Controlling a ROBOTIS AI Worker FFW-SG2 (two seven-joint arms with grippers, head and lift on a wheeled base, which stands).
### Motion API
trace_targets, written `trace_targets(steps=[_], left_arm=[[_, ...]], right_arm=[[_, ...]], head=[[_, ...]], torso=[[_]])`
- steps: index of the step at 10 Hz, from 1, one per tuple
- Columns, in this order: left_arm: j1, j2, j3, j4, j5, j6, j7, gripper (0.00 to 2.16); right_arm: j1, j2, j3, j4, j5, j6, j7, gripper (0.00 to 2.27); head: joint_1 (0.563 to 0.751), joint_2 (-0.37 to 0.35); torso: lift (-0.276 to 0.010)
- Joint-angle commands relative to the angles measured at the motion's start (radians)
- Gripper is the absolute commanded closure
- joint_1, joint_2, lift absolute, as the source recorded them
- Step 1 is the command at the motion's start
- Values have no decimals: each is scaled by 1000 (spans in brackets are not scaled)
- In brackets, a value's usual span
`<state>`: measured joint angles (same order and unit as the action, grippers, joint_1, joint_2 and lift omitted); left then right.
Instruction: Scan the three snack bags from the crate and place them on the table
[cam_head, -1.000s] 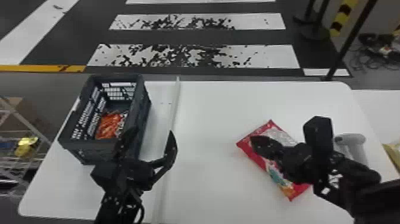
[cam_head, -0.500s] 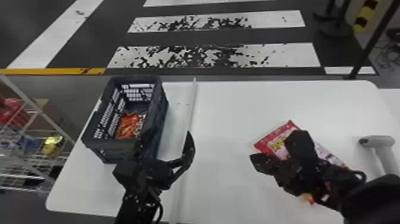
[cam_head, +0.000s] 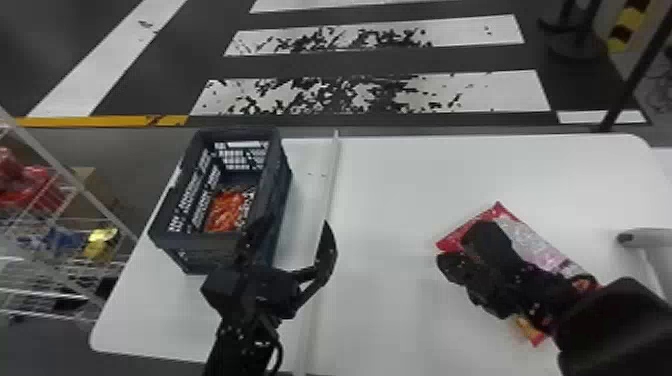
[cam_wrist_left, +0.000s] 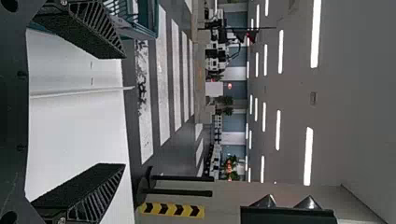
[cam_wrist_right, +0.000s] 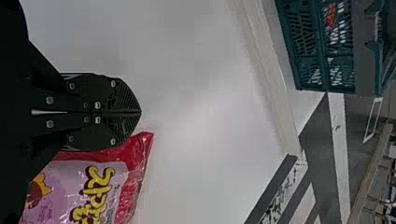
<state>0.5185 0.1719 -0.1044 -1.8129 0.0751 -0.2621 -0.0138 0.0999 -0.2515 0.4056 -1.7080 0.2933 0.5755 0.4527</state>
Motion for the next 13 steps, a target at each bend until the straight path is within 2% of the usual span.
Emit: trace_targets(steps=[1, 2, 4, 13], left_arm=[[0, 0, -1, 3, -1, 1, 0, 39], [0, 0, -1, 4, 0, 1, 0, 39], [0, 0, -1, 7, 0, 1, 0, 39], [-5, 1, -5, 15, 0, -2, 0, 39]], right_arm=[[-29, 0, 30, 45, 61, 19, -39, 2253], [-40, 0, 44, 64, 101, 44, -75, 2253], [-55, -2, 61, 82, 115, 77, -144, 2253], [-92, 5, 56, 125, 99, 90, -296, 2253]], head=[[695, 145], [695, 136], [695, 104], [695, 48]], torso=[[-62], [-62], [-62], [-62]])
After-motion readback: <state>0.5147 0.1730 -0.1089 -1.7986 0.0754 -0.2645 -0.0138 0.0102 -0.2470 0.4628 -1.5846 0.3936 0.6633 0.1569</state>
